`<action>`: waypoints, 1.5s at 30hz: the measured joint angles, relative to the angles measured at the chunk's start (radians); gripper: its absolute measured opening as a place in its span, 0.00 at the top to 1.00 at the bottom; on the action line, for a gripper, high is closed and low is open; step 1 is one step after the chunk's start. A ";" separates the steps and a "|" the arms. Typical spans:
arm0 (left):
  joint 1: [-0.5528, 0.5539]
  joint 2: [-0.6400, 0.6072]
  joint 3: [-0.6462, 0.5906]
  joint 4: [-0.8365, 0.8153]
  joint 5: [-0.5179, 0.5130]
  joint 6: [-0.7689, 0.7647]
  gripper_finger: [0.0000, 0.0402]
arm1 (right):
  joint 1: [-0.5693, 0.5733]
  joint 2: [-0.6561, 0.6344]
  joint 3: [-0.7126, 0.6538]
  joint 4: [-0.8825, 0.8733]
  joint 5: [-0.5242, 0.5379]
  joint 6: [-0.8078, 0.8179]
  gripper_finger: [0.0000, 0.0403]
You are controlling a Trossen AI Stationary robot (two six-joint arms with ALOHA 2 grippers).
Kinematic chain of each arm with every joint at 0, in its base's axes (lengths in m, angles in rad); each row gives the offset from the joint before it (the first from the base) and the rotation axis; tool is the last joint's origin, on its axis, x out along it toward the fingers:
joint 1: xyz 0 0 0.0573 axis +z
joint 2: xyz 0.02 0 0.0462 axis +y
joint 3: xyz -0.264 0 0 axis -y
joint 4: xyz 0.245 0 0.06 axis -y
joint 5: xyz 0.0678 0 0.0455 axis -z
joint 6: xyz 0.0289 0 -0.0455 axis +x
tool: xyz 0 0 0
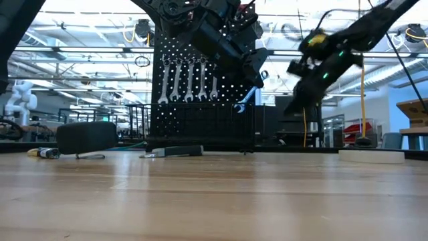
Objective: Hang tools onto peg board
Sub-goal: Hang the wrench on the peg board
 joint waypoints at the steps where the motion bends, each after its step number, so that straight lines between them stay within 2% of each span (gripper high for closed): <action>1: 0.000 0.000 0.000 0.000 0.000 0.000 0.97 | 0.000 -0.039 0.000 -0.033 -0.050 -0.005 0.56; 6: 0.001 0.000 0.000 -0.004 0.028 0.001 0.97 | -0.006 -0.193 0.000 -0.021 -0.386 -0.035 0.56; 8: 0.000 0.000 0.000 -0.005 0.032 0.020 0.97 | -0.006 -0.220 0.000 -0.009 -0.450 -0.036 0.56; 12: 0.000 0.000 0.000 -0.004 0.062 0.051 0.97 | -0.004 -0.212 0.000 0.012 -0.429 -0.042 0.56; 19: 0.000 0.000 0.000 -0.004 0.078 0.072 0.97 | 0.023 -0.077 0.000 0.190 -0.432 0.008 0.56; 24: 0.000 0.000 0.000 -0.004 0.078 0.072 0.97 | 0.036 -0.031 0.000 0.234 -0.428 0.008 0.58; 37: 0.000 0.000 0.000 -0.004 0.079 0.071 0.97 | 0.036 -0.031 0.000 0.303 -0.480 0.033 0.83; 41: 0.000 0.001 -0.001 -0.010 0.084 0.077 0.97 | 0.036 -0.031 0.000 0.285 -0.488 0.022 0.95; 45: 0.000 0.001 -0.001 -0.010 0.083 0.077 0.97 | 0.036 -0.031 0.000 0.283 -0.485 0.011 0.97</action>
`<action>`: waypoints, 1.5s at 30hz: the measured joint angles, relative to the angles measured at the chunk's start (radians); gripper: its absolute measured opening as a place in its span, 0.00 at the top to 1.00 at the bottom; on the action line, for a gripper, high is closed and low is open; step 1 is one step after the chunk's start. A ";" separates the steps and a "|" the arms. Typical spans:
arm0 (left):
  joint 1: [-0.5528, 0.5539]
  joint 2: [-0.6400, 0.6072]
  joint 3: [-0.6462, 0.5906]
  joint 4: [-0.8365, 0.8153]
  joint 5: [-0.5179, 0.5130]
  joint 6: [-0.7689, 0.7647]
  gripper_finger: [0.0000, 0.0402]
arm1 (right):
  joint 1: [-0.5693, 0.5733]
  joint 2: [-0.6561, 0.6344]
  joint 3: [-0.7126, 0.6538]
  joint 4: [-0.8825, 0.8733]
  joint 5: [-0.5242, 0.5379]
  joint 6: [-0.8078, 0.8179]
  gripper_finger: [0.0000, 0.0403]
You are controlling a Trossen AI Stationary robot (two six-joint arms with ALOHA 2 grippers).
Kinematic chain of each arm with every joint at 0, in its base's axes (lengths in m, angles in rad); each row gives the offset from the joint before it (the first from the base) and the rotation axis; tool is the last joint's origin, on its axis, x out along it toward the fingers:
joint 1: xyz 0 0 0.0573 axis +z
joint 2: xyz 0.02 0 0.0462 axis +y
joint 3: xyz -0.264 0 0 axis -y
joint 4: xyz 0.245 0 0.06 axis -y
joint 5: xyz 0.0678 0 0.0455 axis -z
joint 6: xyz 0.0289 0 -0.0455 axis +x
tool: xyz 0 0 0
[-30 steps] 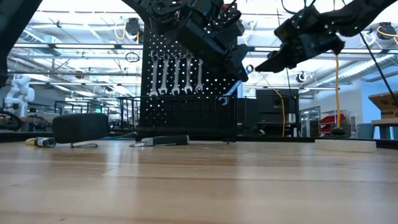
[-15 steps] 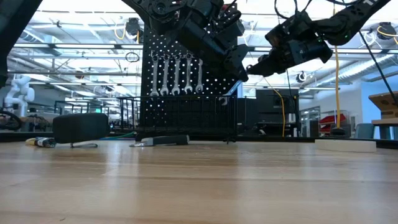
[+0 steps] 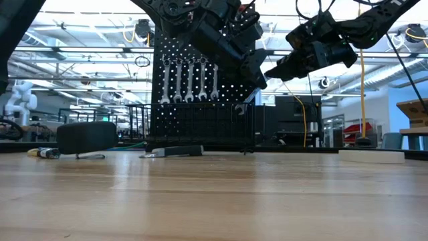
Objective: Hang tools onto peg board
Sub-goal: Hang the wrench on the peg board
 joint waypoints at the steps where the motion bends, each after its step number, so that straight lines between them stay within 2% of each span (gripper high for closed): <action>1: 0.000 0.000 0.000 0.000 0.000 0.000 0.96 | 0.000 0.000 0.000 0.000 0.002 0.000 0.97; 8: 0.002 0.000 0.000 -0.061 -0.054 -0.043 0.79 | -0.002 0.000 0.000 -0.004 0.056 0.012 0.97; 12: 0.011 0.000 0.000 -0.154 -0.053 -0.062 0.74 | -0.002 0.000 0.000 -0.003 0.068 0.013 0.97; 18: 0.018 0.000 0.001 -0.278 -0.043 -0.072 0.73 | -0.002 0.000 -0.001 -0.004 0.111 0.022 0.97; 29: 0.080 -0.002 0.003 -0.430 0.189 -0.148 0.72 | -0.002 0.000 -0.001 -0.001 0.118 0.026 0.97; 33: 0.100 -0.003 0.003 -0.469 0.219 -0.166 0.72 | -0.002 0.000 -0.001 -0.001 0.119 0.025 0.97; 38: 0.105 -0.006 0.006 -0.526 0.222 -0.085 0.72 | -0.002 0.000 -0.001 -0.001 0.145 0.025 0.97; 45: 0.092 -0.007 0.006 -0.592 0.252 0.035 0.72 | -0.001 0.000 -0.001 0.000 0.130 0.024 0.97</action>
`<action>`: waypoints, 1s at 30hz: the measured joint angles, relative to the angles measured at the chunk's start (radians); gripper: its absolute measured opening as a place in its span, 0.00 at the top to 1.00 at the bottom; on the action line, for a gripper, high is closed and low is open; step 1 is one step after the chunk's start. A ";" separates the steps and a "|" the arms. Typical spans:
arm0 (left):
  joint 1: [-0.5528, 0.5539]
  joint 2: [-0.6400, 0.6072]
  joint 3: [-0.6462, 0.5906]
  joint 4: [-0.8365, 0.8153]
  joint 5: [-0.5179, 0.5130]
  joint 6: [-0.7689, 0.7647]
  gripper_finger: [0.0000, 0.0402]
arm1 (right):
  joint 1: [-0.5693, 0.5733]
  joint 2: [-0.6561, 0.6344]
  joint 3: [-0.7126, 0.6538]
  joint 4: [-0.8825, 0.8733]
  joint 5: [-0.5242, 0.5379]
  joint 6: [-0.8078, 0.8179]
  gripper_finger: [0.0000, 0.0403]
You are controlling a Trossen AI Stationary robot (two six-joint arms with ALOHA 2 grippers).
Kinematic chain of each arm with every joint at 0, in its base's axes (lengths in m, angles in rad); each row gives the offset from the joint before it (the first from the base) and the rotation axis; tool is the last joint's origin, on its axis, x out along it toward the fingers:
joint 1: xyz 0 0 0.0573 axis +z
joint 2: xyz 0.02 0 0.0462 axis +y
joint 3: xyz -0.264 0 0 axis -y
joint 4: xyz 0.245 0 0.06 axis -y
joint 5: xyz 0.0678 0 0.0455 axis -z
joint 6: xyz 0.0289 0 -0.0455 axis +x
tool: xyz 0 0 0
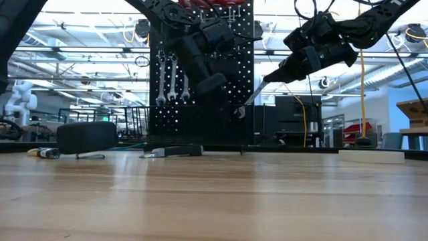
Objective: Hang tools onto peg board
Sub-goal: Hang the wrench on the peg board
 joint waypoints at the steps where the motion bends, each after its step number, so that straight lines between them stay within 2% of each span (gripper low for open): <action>1: -0.004 -0.002 0.002 -0.002 0.000 0.025 0.72 | 0.000 0.000 0.000 0.001 -0.001 0.000 0.97; 7: -0.022 -0.006 0.025 -0.023 -0.005 0.090 0.72 | 0.000 -0.001 0.001 0.014 0.072 0.022 0.97; 22: -0.022 -0.029 0.032 -0.015 -0.082 0.091 0.72 | -0.003 -0.001 0.001 0.008 0.087 0.023 0.97; 30: -0.029 -0.127 0.032 -0.038 -0.105 0.089 0.72 | -0.004 -0.001 0.001 0.012 0.089 0.023 0.97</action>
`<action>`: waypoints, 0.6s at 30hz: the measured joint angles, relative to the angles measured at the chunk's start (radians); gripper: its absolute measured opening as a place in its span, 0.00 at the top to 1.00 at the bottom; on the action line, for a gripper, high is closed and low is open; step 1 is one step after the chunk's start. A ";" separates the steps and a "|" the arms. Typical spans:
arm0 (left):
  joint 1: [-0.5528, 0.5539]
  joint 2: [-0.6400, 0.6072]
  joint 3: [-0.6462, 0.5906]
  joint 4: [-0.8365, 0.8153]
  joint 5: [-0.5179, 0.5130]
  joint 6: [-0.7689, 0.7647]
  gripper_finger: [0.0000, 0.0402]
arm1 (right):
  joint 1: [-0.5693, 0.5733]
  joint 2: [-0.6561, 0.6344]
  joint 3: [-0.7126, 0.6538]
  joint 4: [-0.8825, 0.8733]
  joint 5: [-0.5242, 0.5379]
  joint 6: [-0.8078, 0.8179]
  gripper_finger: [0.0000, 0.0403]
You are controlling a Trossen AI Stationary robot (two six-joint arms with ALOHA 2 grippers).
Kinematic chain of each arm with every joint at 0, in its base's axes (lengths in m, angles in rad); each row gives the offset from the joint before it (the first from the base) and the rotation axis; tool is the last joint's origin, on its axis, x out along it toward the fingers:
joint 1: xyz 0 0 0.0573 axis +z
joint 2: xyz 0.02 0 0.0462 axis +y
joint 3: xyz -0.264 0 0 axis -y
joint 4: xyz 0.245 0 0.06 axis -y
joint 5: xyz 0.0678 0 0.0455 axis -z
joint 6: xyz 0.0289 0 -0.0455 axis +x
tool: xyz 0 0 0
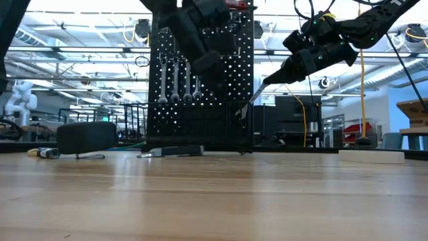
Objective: Hang tools onto peg board
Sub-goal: Hang the wrench on the peg board
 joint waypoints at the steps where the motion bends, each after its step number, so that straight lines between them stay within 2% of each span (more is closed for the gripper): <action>1: -0.002 -0.012 0.000 -0.003 0.000 0.000 0.72 | 0.000 0.000 0.000 0.000 0.000 0.000 0.97; 13: -0.030 -0.139 0.002 -0.086 0.009 0.005 0.72 | 0.000 0.000 0.000 0.002 0.000 0.004 0.97; 18: -0.033 -0.167 0.002 -0.181 0.093 0.000 0.72 | 0.000 0.000 0.000 0.007 0.000 0.018 0.97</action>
